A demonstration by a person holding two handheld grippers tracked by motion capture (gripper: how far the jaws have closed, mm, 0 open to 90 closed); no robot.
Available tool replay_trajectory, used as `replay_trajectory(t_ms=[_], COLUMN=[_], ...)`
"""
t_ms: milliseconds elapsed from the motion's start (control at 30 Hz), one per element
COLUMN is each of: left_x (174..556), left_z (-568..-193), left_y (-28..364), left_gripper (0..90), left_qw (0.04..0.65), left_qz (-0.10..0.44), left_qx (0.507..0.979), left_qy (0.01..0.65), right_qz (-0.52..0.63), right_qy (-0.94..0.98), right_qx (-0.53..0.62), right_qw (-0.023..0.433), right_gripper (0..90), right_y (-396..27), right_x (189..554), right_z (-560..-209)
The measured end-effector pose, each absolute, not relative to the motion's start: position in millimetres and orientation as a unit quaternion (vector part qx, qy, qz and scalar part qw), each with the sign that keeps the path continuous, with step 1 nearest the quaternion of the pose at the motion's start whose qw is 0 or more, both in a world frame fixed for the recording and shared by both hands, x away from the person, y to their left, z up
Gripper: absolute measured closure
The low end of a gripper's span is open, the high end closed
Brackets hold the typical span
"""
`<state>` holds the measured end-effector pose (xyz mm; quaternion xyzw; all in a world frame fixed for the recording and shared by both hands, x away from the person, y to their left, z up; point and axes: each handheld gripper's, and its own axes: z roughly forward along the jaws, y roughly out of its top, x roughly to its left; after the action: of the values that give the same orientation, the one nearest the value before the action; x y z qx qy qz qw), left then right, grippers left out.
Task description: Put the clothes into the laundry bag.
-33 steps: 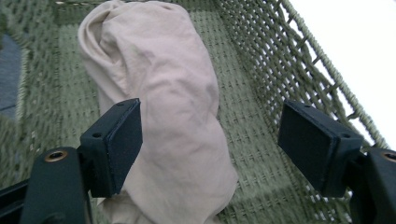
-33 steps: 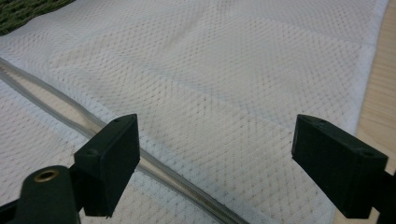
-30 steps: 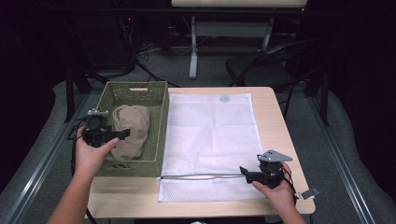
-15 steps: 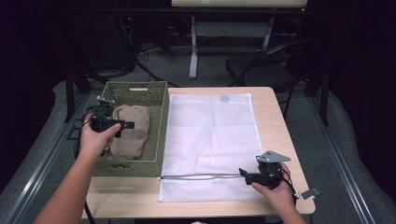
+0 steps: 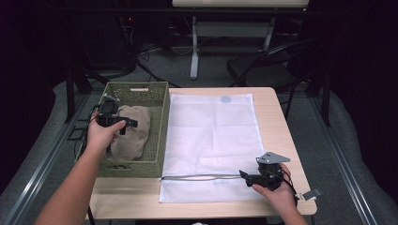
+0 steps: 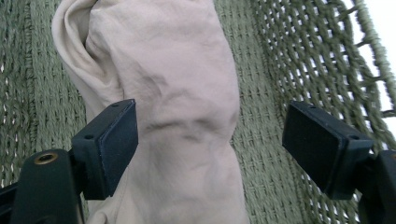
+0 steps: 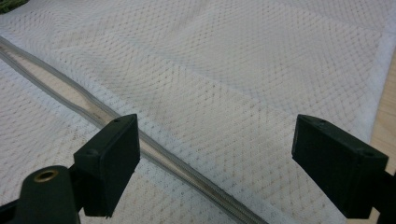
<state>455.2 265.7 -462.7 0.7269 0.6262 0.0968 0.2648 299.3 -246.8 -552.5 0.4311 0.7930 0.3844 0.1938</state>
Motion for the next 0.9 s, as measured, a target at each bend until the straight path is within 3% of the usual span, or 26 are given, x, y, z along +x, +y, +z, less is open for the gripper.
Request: replay_trajectory(t_ms=[900], left_x=[472.6], left_z=[-492.2], left_y=[246.7], left_gripper=[15.4], left_qw=[0.176], left_qz=[0.113], left_qx=[0.741], left_qy=[0.638], right_qz=[0.374], right_qy=[0.803], right_qx=[0.424], right_qw=[0.187], right_gripper=[15.0], right_y=[-244.3], right_x=[300.2], right_z=[-555.5])
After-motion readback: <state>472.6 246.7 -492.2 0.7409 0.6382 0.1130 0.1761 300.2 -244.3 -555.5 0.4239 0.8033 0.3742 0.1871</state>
